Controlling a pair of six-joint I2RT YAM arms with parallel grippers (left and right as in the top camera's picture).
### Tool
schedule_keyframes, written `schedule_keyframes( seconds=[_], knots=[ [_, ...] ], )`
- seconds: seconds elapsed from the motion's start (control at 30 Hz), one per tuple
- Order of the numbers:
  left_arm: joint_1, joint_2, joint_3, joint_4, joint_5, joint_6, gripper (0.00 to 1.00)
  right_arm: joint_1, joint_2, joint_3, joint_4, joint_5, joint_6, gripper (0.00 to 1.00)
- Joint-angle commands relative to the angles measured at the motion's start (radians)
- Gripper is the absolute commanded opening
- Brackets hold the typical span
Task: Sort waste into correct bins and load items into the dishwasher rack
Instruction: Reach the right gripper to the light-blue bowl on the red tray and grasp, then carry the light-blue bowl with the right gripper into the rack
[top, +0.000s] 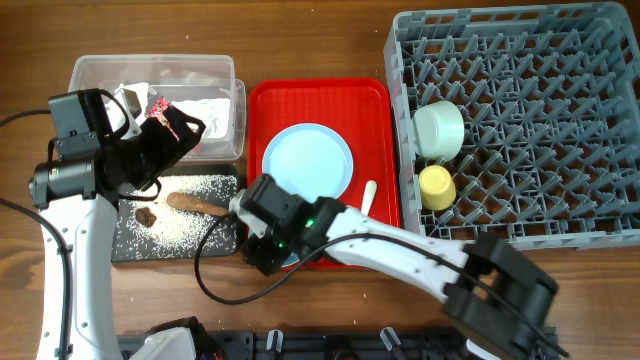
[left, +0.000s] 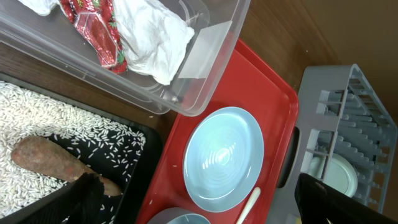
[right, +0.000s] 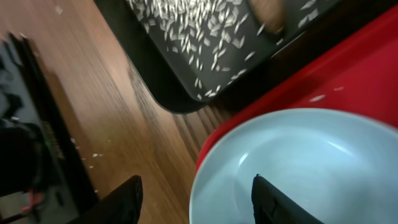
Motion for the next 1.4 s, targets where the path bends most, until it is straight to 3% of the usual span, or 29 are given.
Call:
schedule_keyframes(
  seconds=[0.0,0.13,0.5,0.73,0.83,0.87,1.03,1.37],
  knots=[
    [0.005,0.004,-0.006,0.000,-0.002,-0.005,1.00,0.009,0.042,-0.002,0.001,0.014,0.014,0.55],
    [0.005,0.004,-0.006,0.000,-0.002,-0.005,1.00,0.009,0.042,-0.002,-0.003,-0.002,0.016,0.46],
    [0.005,0.004,-0.006,0.000,-0.002,-0.005,1.00,0.040,0.042,-0.003,-0.054,-0.007,0.063,0.43],
    [0.005,0.004,-0.006,0.000,-0.002,-0.005,1.00,0.078,0.042,-0.003,-0.055,0.117,0.070,0.41],
    [0.005,0.004,-0.006,0.000,-0.002,-0.005,1.00,0.078,0.042,-0.003,-0.055,0.154,0.070,0.29],
    [0.005,0.004,-0.006,0.000,-0.002,-0.005,1.00,0.078,0.042,-0.003,-0.055,0.154,0.070,0.20],
    [0.005,0.004,-0.006,0.000,-0.002,-0.005,1.00,0.078,0.042,-0.003,-0.058,0.155,0.070,0.08],
    [0.005,0.004,-0.006,0.000,-0.002,-0.005,0.99,0.078,0.042,-0.003,-0.108,0.270,0.074,0.16]
  ],
)
